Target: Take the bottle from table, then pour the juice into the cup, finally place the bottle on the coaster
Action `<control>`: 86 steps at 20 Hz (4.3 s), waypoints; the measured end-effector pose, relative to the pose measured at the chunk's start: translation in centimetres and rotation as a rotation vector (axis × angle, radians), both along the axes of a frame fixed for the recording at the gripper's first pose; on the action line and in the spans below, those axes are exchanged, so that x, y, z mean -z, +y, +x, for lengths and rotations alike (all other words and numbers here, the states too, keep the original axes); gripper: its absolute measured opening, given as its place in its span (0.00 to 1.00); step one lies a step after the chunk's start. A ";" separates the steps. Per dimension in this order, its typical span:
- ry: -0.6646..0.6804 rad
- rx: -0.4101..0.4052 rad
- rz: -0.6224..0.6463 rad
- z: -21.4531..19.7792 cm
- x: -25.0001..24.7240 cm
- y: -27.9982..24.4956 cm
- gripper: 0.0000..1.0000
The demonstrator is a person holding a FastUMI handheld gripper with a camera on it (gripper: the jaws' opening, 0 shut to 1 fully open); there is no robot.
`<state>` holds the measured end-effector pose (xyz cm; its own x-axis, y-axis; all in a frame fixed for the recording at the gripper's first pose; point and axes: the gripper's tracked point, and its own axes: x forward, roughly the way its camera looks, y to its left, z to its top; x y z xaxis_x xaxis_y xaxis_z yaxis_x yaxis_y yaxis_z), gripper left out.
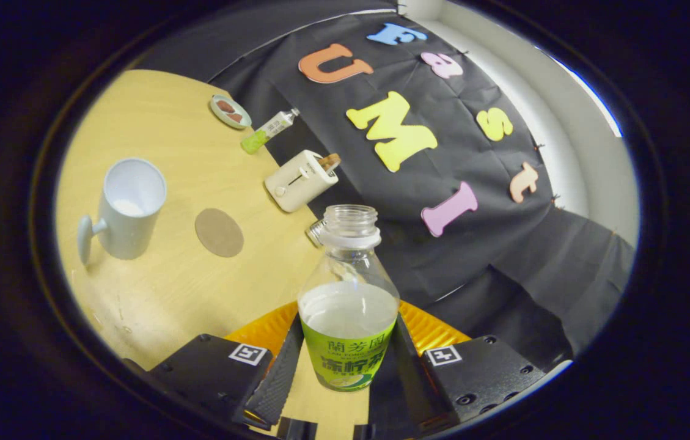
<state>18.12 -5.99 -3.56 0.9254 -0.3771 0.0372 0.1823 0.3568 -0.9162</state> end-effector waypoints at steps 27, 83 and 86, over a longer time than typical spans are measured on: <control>-0.228 -0.036 -0.756 -0.9 -2.6 9.2 0.79; -0.319 0.002 -1.162 -2.5 -5.6 12.8 0.80; -0.321 -0.002 -1.184 -2.4 -5.5 13.1 0.80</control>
<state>15.69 7.11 1.99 0.8120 0.0458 0.5819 0.4595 -0.6649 -0.5888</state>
